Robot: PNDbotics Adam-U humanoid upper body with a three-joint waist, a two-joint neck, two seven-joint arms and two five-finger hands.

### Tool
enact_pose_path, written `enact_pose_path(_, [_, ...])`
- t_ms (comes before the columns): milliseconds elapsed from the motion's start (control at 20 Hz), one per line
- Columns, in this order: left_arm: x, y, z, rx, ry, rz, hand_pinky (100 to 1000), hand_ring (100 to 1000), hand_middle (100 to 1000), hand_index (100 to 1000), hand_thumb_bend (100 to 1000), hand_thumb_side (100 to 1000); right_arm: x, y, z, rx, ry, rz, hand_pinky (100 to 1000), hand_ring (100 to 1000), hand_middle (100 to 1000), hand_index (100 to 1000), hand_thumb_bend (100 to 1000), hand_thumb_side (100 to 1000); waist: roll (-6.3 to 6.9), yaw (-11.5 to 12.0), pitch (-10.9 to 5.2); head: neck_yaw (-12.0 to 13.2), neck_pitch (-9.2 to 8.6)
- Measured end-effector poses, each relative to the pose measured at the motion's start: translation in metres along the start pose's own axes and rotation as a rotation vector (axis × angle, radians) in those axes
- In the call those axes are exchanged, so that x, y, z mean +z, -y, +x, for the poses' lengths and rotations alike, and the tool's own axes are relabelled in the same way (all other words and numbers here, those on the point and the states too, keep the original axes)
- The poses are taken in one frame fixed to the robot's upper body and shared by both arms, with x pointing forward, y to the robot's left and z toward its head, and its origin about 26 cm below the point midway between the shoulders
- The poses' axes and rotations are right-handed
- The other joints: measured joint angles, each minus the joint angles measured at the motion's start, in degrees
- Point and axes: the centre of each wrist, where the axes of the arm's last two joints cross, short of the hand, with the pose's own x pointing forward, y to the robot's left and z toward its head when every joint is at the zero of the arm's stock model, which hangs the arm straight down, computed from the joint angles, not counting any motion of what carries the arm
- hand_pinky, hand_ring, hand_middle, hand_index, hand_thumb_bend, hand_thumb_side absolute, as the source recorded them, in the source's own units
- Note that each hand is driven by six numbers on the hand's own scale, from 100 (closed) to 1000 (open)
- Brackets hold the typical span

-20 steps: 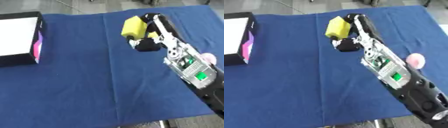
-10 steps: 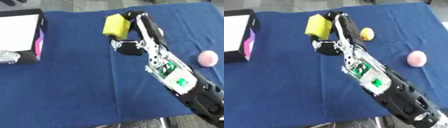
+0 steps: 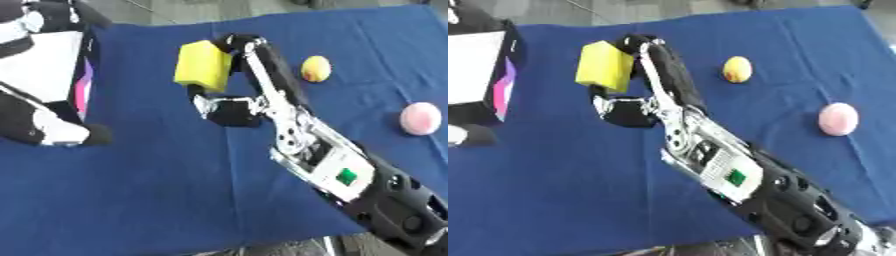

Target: Pick up the objects with one hand, pass them to the other hand, and then place them into the box on the other side of the table.

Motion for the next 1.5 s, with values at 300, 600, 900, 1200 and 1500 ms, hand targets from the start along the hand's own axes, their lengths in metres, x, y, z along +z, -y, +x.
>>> enact_pose_path(300, [-0.006, 0.005, 0.009, -0.066, -0.035, -0.014, 880, 876, 856, 914, 669, 451, 0.001, -0.003, 0.004, -0.006, 0.036, -0.02, 698, 559, 457, 526, 100, 100, 0.01, 0.0, 0.0, 0.1, 0.0])
enact_pose_path(600, [-0.012, 0.006, 0.018, -0.088, -0.048, 0.018, 874, 871, 853, 918, 550, 408, 0.003, -0.009, 0.007, -0.009, 0.065, -0.024, 696, 556, 456, 525, 100, 100, 0.0, 0.1, 0.0, 1.0, 0.0])
enact_pose_path(900, [-0.017, 0.004, 0.028, -0.103, -0.051, 0.065, 873, 871, 853, 913, 493, 412, 0.007, -0.016, 0.012, -0.018, 0.08, -0.001, 699, 555, 456, 525, 100, 100, -0.08, 0.3, 0.0, 2.0, -0.01])
enact_pose_path(1200, [-0.02, 0.004, 0.034, -0.075, -0.054, 0.108, 860, 864, 844, 894, 542, 397, 0.009, -0.019, 0.013, -0.015, 0.082, 0.019, 699, 554, 456, 524, 100, 100, -0.36, 0.3, 0.0, 2.6, -0.02])
enact_pose_path(1500, [-0.023, 0.005, 0.04, 0.009, -0.036, 0.119, 852, 860, 832, 883, 557, 361, 0.009, -0.02, 0.016, -0.029, 0.099, 0.027, 695, 550, 455, 524, 100, 100, -0.37, 0.1, 0.01, 3.1, -0.02])
